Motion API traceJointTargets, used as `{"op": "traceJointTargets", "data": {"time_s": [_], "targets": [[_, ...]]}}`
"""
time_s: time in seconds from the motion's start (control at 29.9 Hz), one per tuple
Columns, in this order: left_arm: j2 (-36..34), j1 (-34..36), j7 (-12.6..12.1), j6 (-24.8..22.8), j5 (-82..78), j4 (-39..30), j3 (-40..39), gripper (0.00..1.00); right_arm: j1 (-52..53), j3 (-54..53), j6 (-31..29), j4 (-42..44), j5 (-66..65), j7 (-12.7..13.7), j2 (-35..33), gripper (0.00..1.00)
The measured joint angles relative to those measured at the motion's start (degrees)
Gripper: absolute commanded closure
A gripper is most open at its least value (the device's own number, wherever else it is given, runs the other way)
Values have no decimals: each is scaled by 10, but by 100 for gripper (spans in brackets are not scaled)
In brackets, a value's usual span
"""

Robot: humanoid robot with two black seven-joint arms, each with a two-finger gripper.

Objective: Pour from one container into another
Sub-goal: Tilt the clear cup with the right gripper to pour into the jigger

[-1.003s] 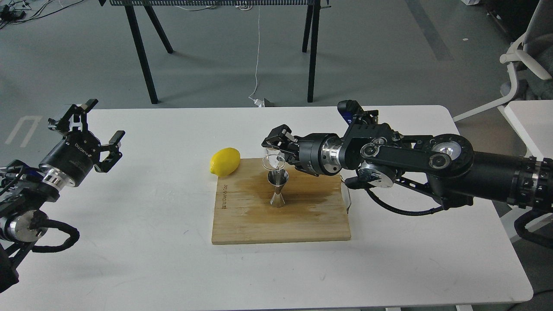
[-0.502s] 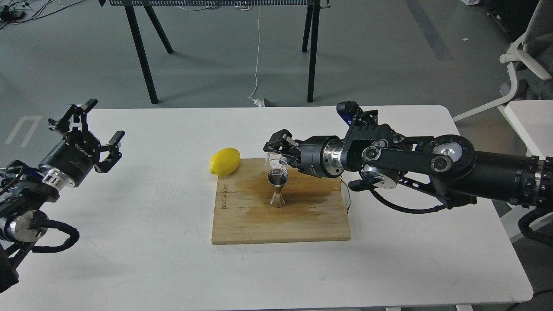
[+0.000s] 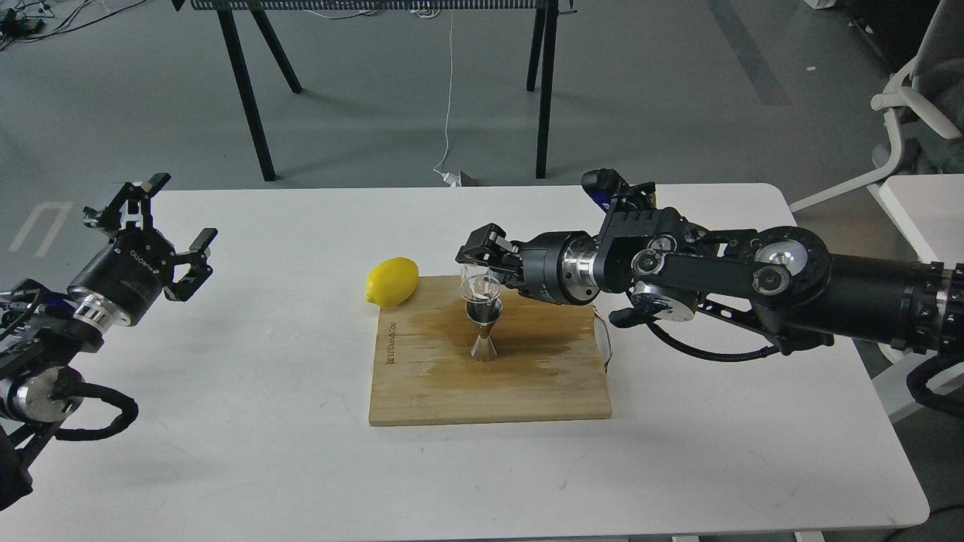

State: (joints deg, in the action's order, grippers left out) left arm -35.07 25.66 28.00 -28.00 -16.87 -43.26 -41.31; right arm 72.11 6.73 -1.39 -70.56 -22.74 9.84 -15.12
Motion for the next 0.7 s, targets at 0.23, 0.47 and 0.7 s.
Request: {"op": "traceJointTargets", "data": {"time_s": [0.23, 0.47, 0.7], "targets": [[0, -2, 0, 0, 0, 1, 0, 1, 7, 16, 0, 0, -18, 0, 0, 59], [0, -4, 0, 0, 0, 2, 0, 1, 8, 22, 0, 0, -39, 0, 0, 59], [0, -4, 0, 0, 0, 4, 0, 1, 14, 30, 0, 0, -43, 0, 2, 59]]}}
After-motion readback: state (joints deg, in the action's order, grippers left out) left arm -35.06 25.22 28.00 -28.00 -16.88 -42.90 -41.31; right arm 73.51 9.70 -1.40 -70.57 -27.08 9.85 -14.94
